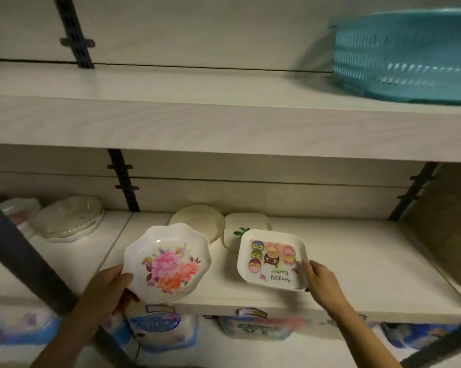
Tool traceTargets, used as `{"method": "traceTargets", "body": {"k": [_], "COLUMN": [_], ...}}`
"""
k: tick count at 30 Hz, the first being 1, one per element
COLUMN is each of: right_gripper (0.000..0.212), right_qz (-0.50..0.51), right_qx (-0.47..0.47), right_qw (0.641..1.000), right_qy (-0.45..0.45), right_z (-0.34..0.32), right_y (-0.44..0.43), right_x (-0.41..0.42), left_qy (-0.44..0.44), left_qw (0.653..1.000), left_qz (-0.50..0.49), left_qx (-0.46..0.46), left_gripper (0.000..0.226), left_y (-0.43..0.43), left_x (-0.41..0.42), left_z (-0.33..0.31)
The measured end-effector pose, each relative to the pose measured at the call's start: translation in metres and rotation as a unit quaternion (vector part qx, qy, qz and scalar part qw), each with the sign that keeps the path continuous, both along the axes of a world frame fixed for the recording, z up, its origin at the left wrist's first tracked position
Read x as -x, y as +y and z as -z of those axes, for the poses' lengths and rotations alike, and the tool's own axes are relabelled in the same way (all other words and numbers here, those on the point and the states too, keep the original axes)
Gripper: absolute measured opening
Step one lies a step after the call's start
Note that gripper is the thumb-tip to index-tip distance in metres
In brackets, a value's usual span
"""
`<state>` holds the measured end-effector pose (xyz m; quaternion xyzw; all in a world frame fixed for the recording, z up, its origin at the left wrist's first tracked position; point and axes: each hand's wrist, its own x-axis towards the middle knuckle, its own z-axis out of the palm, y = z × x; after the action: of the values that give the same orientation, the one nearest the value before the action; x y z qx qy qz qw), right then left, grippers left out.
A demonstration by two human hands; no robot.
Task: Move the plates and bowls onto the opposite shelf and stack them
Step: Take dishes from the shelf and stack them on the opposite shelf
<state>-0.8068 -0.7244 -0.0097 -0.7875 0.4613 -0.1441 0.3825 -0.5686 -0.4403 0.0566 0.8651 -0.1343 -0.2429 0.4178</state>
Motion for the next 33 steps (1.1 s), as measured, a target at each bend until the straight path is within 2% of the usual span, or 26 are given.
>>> {"method": "traceTargets", "body": {"k": [2, 5, 8, 11, 18, 24, 30, 33], "right_gripper": [0.051, 0.072, 0.05, 0.036, 0.035, 0.035, 0.038, 0.032], "right_qz": [-0.033, -0.075, -0.086, -0.084, -0.026, -0.064, -0.099, -0.118], "right_qx": [0.016, 0.036, 0.038, 0.042, 0.009, 0.022, 0.041, 0.077], "right_qw": [0.999, 0.994, 0.987, 0.977, 0.987, 0.981, 0.981, 0.977], "right_qy": [0.023, 0.066, 0.13, 0.191, 0.159, 0.184, 0.16, 0.162], "right_z": [0.002, 0.003, 0.003, 0.005, 0.011, 0.022, 0.013, 0.004], "right_y": [-0.021, -0.044, -0.064, -0.077, -0.08, -0.082, -0.076, -0.073], "right_x": [-0.016, -0.042, -0.067, -0.088, -0.118, -0.123, -0.105, -0.079], "left_qy": [0.007, 0.019, 0.011, 0.002, 0.041, 0.052, 0.001, 0.02], "left_qw": [1.0, 0.997, 0.996, 0.995, 0.994, 0.99, 0.997, 0.998], "left_qz": [-0.022, -0.053, -0.073, -0.081, -0.093, -0.102, -0.05, 0.017], "left_qx": [0.01, 0.045, 0.048, 0.059, 0.045, 0.082, 0.06, 0.054], "left_gripper": [0.024, 0.027, 0.027, 0.027, 0.027, 0.029, 0.031, 0.024], "left_y": [-0.004, -0.009, -0.016, -0.019, -0.018, -0.019, -0.04, -0.064], "left_x": [0.009, 0.019, 0.025, 0.028, 0.02, 0.007, 0.004, 0.003], "left_z": [0.0, 0.001, 0.003, 0.003, 0.007, 0.007, 0.007, 0.01]}}
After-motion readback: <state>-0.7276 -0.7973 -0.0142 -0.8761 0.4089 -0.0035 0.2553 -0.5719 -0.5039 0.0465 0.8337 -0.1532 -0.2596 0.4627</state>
